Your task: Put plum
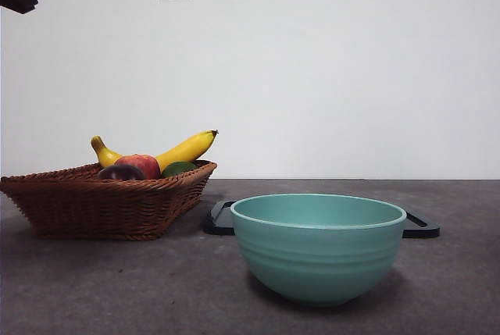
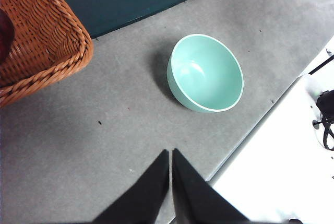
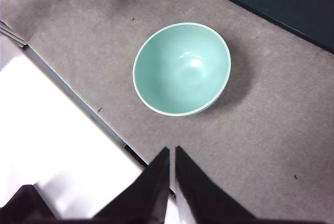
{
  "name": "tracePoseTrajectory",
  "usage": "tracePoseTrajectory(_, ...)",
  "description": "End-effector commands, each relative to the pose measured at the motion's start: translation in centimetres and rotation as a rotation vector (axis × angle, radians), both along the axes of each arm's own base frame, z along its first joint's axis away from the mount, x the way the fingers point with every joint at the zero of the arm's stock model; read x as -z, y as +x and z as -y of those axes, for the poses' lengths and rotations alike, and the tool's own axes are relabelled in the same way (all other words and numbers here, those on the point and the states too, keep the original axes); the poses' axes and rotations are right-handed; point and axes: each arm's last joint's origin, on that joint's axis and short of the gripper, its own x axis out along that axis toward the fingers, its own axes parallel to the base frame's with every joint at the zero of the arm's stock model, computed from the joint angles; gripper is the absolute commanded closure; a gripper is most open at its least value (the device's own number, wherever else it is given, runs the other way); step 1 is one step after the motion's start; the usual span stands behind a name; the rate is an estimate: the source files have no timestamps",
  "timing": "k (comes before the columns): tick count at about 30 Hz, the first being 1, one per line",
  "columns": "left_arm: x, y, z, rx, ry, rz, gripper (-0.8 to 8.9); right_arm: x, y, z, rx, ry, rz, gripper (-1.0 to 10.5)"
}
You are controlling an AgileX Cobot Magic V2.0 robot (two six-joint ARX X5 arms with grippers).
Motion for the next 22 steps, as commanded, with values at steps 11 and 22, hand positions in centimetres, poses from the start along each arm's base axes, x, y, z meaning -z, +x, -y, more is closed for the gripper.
tracePoseTrajectory(11,-5.8,-1.2,-3.1,-0.303,-0.023,0.781,8.07,-0.5,0.0,-0.1,-0.015,0.007,0.021,9.4)
tracePoseTrajectory(22,0.0,-4.3,-5.6,-0.715,0.114,1.049,8.07,-0.5,0.0,-0.1,-0.015,0.007,0.021,9.4)
